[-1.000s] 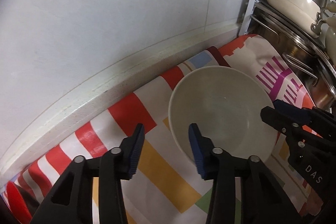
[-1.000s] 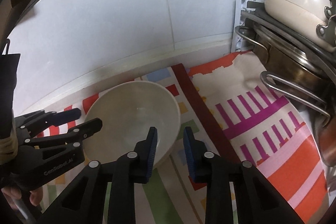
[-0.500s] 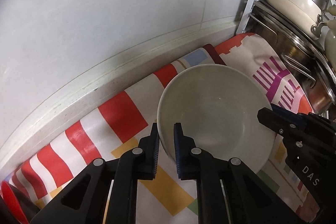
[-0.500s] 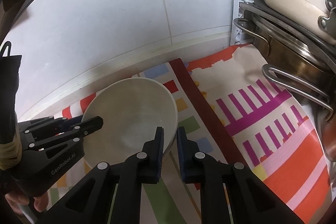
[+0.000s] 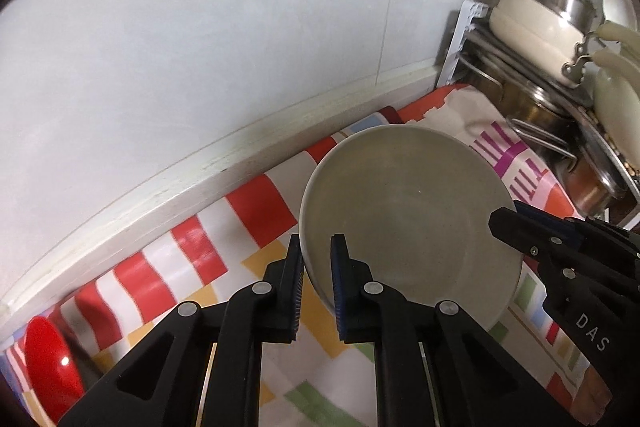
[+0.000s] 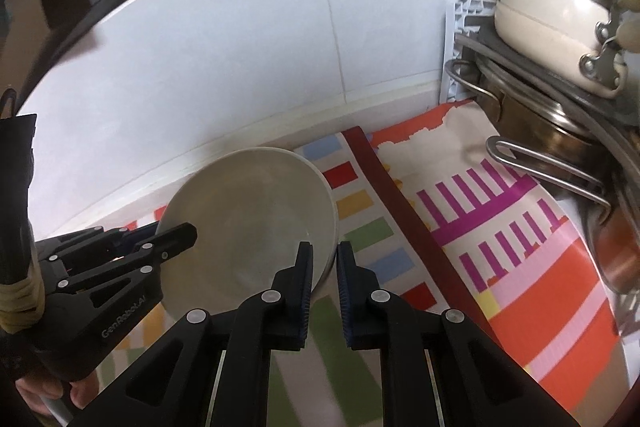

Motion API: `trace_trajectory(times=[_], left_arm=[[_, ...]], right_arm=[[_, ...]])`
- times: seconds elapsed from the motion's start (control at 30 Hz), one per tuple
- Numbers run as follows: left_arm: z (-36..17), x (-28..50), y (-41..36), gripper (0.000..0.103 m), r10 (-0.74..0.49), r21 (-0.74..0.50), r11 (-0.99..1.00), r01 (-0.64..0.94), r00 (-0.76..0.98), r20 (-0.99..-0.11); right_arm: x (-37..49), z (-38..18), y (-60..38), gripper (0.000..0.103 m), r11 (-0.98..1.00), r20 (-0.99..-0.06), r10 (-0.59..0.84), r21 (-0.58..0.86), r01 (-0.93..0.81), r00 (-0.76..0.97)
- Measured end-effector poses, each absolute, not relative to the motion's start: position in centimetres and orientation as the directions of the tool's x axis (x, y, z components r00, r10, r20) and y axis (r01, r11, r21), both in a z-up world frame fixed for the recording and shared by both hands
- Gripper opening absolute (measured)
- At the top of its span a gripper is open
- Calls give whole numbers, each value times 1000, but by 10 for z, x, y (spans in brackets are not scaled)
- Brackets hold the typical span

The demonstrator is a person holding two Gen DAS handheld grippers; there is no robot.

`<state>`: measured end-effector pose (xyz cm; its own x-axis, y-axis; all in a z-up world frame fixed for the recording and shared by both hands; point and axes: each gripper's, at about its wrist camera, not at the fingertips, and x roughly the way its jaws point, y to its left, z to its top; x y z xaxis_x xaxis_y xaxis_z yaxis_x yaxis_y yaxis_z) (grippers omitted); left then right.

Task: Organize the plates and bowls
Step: 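Close both tools on the rim of the white bowl, then lift the white bowl and carry it with both tools onto the plate stack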

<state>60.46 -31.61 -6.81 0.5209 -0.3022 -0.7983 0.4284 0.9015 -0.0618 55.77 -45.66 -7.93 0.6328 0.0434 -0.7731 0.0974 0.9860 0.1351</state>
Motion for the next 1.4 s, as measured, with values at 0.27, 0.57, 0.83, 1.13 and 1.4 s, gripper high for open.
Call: trace_trajectory(times=[0.27,0.57,0.83,1.13,1.4], left_arm=[[-41,568,-291,14,-302,-64,912,405,558,-773],[-20,522,-257,14,-292,-82,930,358,587,-755],[-8,475,-226,14,-272,-82,944,320,613,-742],[-6,431,-196,14,-279,-102,947,304,625,-729],[-8,393,-175,14,-305,-135,942,307,621,-722]], right_arm=[[524,-52,-438,14,990,-751,51,127,68,658],[483,-27,-410,14,993,-732,70,113,19,678],[443,-14,-385,14,995,-723,89,92,-33,685],[401,-8,-357,14,996,-719,90,72,-54,689],[359,-5,-335,14,997,-720,75,63,-43,690]])
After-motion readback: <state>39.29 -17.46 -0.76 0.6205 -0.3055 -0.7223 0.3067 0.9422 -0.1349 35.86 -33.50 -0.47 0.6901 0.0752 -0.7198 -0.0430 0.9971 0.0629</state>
